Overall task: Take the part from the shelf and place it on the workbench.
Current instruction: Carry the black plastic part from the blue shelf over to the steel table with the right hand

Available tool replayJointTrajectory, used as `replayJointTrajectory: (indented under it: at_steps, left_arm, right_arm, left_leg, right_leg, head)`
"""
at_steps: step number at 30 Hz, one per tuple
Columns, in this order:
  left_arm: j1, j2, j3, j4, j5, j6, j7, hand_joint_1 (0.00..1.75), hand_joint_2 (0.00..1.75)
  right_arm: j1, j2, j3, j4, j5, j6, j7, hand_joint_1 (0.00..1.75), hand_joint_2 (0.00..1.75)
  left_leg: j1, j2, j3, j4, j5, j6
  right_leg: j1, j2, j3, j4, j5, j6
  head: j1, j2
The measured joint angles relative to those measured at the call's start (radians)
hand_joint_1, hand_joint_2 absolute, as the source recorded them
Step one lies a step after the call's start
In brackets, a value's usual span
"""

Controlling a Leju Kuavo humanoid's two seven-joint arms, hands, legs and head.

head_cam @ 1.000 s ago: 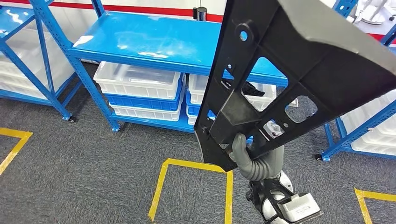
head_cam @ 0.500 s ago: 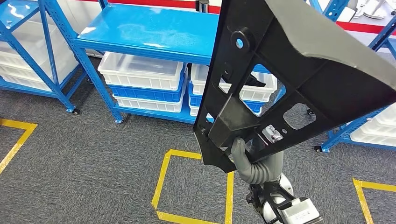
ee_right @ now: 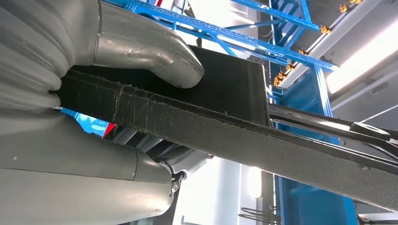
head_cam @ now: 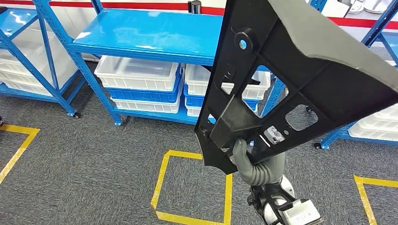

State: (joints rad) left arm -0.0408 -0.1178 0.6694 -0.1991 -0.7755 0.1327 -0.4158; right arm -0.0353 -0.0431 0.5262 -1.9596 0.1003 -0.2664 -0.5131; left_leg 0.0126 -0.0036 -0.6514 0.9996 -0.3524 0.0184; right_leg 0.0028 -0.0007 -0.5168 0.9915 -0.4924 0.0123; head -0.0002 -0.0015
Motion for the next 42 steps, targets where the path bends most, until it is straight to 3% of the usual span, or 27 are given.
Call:
replayJointTrajectory:
  at_steps: [5, 12, 22, 27, 32, 34, 37, 39, 40, 42]
  left_arm:
    - [0.0, 0.0, 0.001, 0.0, 0.0, 0.001, 0.0, 0.0, 1.75]
    - [0.0, 0.0, 0.001, 0.0, -0.003, 0.002, 0.0, 0.0, 1.75]
    - [0.0, 0.0, 0.006, 0.0, -0.01, 0.005, 0.006, 0.0, 1.75]
    - [0.0, 0.0, 0.007, 0.0, -0.013, 0.007, 0.006, 0.0, 1.75]
    - [0.0, 0.001, 0.014, 0.0, -0.017, 0.008, 0.006, 0.0, 1.75]
    - [-0.001, 0.0, 0.015, 0.0, -0.019, 0.008, 0.006, 0.0, 1.75]
    - [-0.003, -0.001, 0.015, 0.0, -0.023, 0.009, 0.007, 0.0, 1.75]
    - [-0.004, -0.001, 0.015, 0.0, -0.025, 0.01, 0.008, 0.0, 1.75]
    - [-0.003, -0.001, 0.015, 0.0, -0.026, 0.011, 0.008, 0.0, 1.75]
    - [-0.004, -0.001, 0.016, 0.0, -0.028, 0.013, 0.009, 0.0, 1.75]
  right_arm:
    - [0.0, 0.0, 0.0, 0.0, 0.0, 0.0, 0.0, 1.75, 1.75]
    - [0.0, 0.0, 0.0, 0.0, 0.003, -0.002, 0.0, 1.75, 1.75]
    - [0.0, -0.001, 0.0, 0.0, 0.025, -0.012, 0.0, 1.75, 1.75]
    - [0.001, -0.001, 0.001, 0.0, 0.044, -0.018, 0.0, 1.75, 1.75]
    - [0.001, -0.002, 0.001, 0.0, 0.054, -0.023, 0.0, 1.75, 1.75]
    - [0.002, -0.003, 0.001, 0.0, 0.054, -0.023, 0.0, 1.75, 1.75]
    - [0.004, -0.006, 0.001, 0.001, 0.055, -0.024, 0.0, 1.75, 1.75]
    - [0.007, -0.009, 0.001, 0.002, 0.055, -0.024, 0.0, 1.75, 1.75]
    - [0.007, -0.01, 0.002, 0.002, 0.055, -0.024, 0.001, 1.75, 1.75]
    - [0.007, -0.012, 0.002, 0.003, 0.056, -0.024, 0.001, 1.75, 1.75]
  left_leg:
    - [0.0, 0.0, -0.004, -0.001, -0.002, -0.014]
    - [-0.002, 0.0, -0.009, -0.001, -0.002, -0.02]
    - [-0.005, 0.0, -0.01, 0.002, -0.002, -0.019]
    - [-0.007, 0.0, -0.014, 0.007, -0.006, -0.014]
    - [-0.009, 0.0, -0.015, 0.003, -0.008, -0.002]
    - [-0.002, 0.0, -0.003, -0.018, 0.0, 0.006]
    - [0.003, -0.002, 0.001, -0.03, 0.007, 0.012]
    - [0.005, -0.006, -0.006, -0.029, 0.011, 0.006]
    - [0.008, -0.01, -0.01, -0.028, 0.014, 0.001]
    - [0.016, -0.018, -0.019, -0.024, 0.022, -0.013]
  right_leg:
    - [0.0, 0.0, -0.005, 0.0, -0.001, 0.0]
    - [-0.003, 0.0, -0.01, 0.0, -0.001, 0.0]
    - [-0.007, 0.0, -0.009, 0.0, 0.0, 0.002]
    - [-0.009, 0.0, -0.004, 0.0, 0.001, 0.004]
    - [-0.011, -0.001, -0.003, -0.004, -0.001, 0.015]
    - [-0.01, -0.001, -0.014, 0.021, -0.019, 0.019]
    - [-0.016, 0.0, -0.094, 0.186, -0.097, 0.014]
    - [-0.025, 0.0, -0.134, 0.264, -0.121, 0.024]
    - [-0.03, 0.0, -0.126, 0.25, -0.111, 0.036]
    - [-0.043, 0.003, -0.06, 0.122, -0.063, 0.065]
  head:
    - [0.0, 0.0]
    - [0.001, 0.0]
    - [0.0, 0.0]
    - [0.0, 0.0]
    - [0.0, 0.0]
    - [0.001, 0.0]
    - [0.006, 0.0]
    - [0.006, 0.0]
    - [0.006, 0.0]
    - [0.006, 0.0]
